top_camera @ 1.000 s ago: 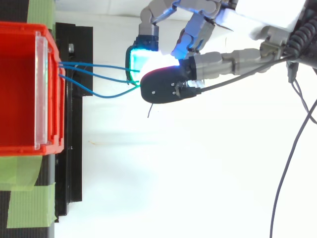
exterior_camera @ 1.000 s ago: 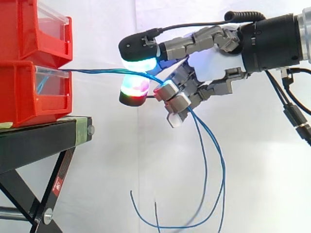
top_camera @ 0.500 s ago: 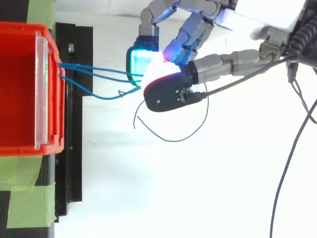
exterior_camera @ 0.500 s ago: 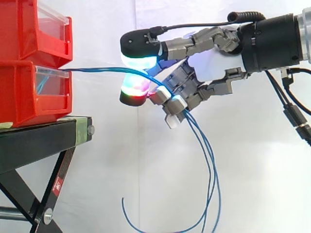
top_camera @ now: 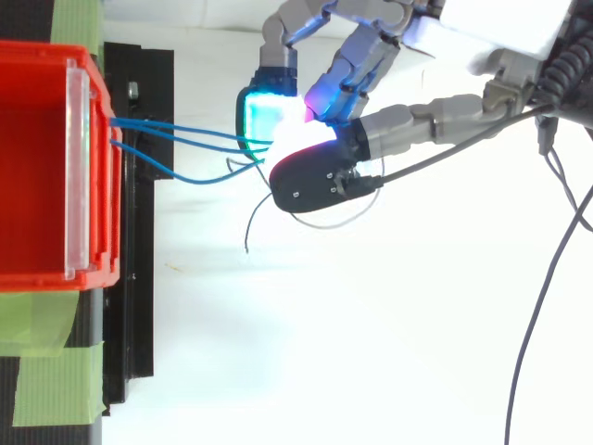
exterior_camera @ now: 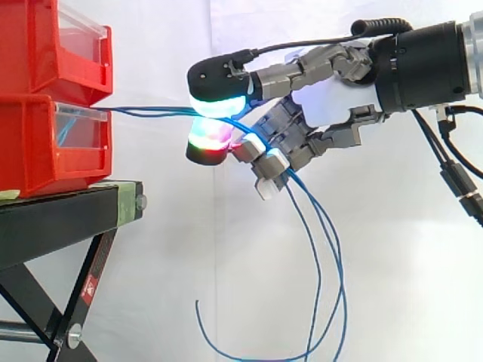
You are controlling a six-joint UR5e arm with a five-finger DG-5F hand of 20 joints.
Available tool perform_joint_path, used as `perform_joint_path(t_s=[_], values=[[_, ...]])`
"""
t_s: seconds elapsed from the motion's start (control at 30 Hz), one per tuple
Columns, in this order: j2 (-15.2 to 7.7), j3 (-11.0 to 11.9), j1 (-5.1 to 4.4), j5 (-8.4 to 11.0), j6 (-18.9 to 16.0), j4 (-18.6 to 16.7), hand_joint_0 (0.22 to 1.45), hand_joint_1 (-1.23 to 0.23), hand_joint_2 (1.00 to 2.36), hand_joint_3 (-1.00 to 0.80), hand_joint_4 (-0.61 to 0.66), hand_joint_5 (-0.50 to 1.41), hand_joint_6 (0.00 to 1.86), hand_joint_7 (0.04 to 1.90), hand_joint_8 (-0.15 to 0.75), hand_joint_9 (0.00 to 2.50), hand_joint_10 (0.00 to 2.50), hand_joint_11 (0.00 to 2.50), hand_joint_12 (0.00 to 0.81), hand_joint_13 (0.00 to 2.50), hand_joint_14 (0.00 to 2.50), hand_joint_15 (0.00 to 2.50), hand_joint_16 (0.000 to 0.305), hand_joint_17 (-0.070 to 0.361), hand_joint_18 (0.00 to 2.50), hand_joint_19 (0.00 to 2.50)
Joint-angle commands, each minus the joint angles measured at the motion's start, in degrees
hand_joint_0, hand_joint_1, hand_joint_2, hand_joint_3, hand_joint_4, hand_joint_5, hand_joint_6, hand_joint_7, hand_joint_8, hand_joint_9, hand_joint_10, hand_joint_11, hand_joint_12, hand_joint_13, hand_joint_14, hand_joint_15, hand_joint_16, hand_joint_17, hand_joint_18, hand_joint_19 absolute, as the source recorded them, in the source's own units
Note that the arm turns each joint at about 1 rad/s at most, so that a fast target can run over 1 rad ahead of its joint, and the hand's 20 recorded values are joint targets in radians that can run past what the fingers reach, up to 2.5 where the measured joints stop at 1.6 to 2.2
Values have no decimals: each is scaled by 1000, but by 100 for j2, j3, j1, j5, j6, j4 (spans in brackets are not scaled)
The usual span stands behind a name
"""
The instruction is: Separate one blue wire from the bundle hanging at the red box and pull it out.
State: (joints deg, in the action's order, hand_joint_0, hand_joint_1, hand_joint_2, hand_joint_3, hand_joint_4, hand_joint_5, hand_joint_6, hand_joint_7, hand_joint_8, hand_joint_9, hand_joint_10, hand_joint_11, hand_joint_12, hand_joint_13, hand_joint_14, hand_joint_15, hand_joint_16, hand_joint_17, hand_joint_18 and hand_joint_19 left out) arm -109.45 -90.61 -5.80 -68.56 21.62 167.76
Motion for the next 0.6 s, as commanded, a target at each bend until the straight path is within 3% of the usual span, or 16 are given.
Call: perform_joint_path(t_s=[0.0, 0.27, 0.37, 0.4, 0.5, 0.57], values=[[2, 8, 0, 1, 0, 3, 607, -782, 1020, -191, 156, -212, 928, 1050, 346, 1124, 17, 1304, 432, 1217, 26, 1213, 59, 132, 872, 732], [2, -1, 0, 9, 0, 11, 612, -677, 1000, -54, 171, -198, 941, 1016, 433, 1211, 10, 1278, 524, 1312, 18, 1179, 73, 164, 1008, 679], [2, -1, 0, 1, 0, 11, 571, -658, 1179, -74, 190, -196, 944, 978, 437, 1214, 8, 1268, 541, 1322, 17, 1165, 75, 170, 1024, 668], [2, -1, 0, 9, 0, 11, 571, -660, 1181, -76, 196, -196, 944, 974, 437, 1214, 8, 1268, 538, 1321, 18, 1165, 75, 170, 1023, 665], [2, -1, 0, 9, 0, 3, 622, -730, 1001, -38, 218, -207, 945, 955, 418, 1165, 9, 1271, 516, 1283, 19, 1169, 73, 164, 985, 666], [2, -1, 0, 9, 0, 3, 631, -778, 1011, -77, 222, -222, 944, 978, 382, 1082, 13, 1285, 476, 1230, 23, 1186, 67, 150, 913, 680]])
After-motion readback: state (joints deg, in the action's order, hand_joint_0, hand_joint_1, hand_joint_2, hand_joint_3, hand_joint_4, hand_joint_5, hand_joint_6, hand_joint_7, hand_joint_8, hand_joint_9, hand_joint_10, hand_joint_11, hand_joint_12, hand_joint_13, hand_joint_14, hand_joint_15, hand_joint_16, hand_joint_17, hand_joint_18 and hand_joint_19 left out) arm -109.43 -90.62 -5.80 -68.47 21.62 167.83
